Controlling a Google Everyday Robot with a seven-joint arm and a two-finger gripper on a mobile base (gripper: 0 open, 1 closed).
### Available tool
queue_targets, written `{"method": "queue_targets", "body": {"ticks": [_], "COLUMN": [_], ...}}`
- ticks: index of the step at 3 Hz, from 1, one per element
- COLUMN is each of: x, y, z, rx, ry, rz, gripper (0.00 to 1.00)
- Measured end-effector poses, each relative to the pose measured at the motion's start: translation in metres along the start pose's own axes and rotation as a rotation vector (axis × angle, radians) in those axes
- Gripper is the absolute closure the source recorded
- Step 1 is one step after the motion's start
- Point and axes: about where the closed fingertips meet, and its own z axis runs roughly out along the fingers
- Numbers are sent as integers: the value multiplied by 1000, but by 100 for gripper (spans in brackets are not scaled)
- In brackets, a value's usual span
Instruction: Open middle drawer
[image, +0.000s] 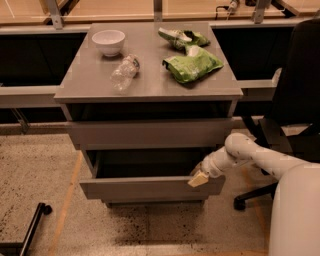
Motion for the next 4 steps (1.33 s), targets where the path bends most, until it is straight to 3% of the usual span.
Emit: {"method": "queue_targets", "body": {"ticks": [1,2,3,4], "x": [1,11,20,18], "y": [4,38,62,63], "z": [1,6,5,2], "rx": [-8,-73,-127,-128], "ry": [7,65,96,96], "rz": [6,58,97,97], "gripper": [13,0,0,3]}}
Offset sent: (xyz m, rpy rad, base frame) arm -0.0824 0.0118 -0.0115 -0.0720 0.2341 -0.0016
